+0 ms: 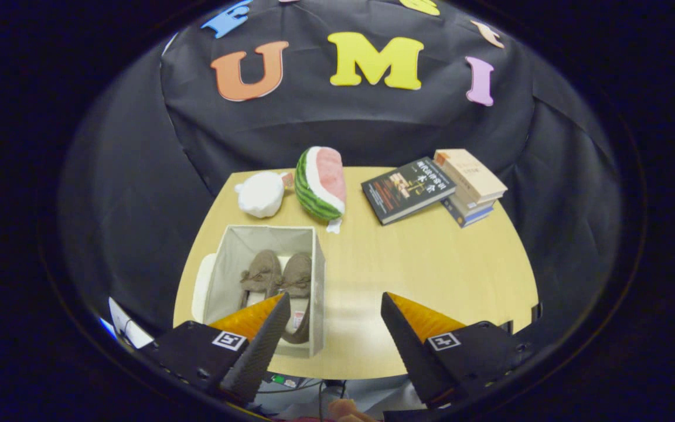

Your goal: Open the storage box then place both shoes into the box .Put the left shoe in first, then the right shoe, with the right side of both shoes facing outward in a uniform manner.

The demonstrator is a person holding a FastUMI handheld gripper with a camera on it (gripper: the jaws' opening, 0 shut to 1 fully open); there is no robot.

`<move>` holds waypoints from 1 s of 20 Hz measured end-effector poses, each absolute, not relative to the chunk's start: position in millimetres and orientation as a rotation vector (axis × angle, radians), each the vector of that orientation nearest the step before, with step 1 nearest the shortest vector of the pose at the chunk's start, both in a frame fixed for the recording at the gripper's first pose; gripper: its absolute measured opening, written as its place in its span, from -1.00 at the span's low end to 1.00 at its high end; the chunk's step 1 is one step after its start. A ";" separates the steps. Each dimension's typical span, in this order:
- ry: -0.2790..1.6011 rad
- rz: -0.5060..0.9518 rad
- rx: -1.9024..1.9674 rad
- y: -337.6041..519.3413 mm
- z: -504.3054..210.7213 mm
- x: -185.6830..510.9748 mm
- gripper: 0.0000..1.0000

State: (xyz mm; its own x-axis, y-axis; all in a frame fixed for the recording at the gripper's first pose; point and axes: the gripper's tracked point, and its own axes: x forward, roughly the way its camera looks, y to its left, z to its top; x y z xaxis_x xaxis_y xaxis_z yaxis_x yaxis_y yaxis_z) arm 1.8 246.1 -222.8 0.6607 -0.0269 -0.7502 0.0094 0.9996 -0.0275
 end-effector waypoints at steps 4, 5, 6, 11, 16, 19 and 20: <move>0.691 -0.010 -0.037 202.9 -169.3 -26.0 0.92; 0.640 -0.014 -0.027 190.1 -155.5 -33.8 0.92; 0.581 -0.011 -0.021 179.0 -142.4 -37.8 0.92; 0.335 -0.052 -0.040 110.1 -94.3 -71.4 0.92; 0.181 -0.007 -0.045 85.7 -72.9 -93.8 0.92; 0.120 -0.023 -0.096 64.7 -62.7 -96.2 0.92; 0.094 -0.034 -0.114 59.9 -58.9 -96.9 0.92</move>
